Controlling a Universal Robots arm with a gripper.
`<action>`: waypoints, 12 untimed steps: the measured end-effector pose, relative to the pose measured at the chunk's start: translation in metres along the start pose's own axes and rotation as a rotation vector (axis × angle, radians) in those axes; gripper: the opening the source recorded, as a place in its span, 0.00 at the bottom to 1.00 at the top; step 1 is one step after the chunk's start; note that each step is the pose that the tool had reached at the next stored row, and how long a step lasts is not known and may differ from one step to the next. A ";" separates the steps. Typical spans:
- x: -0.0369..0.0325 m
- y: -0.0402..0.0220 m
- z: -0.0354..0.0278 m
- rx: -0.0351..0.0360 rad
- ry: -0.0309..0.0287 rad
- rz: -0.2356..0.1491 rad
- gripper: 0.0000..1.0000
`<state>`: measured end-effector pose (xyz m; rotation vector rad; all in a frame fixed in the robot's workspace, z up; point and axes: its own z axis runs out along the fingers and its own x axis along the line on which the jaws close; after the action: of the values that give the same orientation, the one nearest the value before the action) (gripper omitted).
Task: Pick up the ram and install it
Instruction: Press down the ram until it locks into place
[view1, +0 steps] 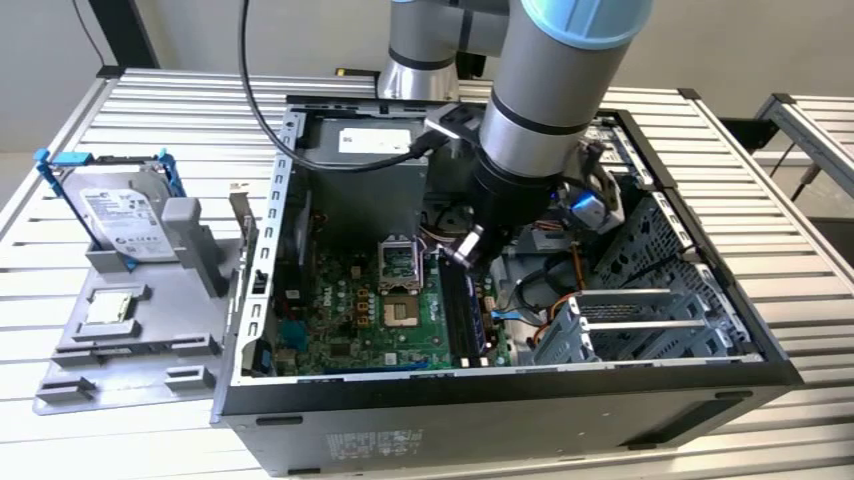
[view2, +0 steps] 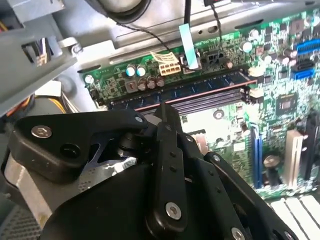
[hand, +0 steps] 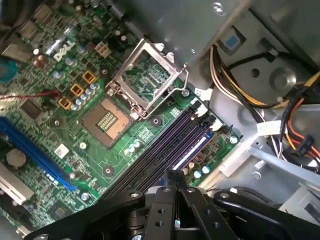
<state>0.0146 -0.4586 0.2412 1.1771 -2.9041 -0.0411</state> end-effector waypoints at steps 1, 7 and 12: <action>0.0000 0.0000 0.0000 0.0000 0.0004 -0.018 0.00; 0.0000 0.0000 0.0000 0.0008 0.0023 -0.126 0.00; 0.0000 0.0000 0.0001 0.0029 0.0025 -0.219 0.00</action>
<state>0.0146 -0.4587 0.2411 1.4884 -2.7596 -0.0366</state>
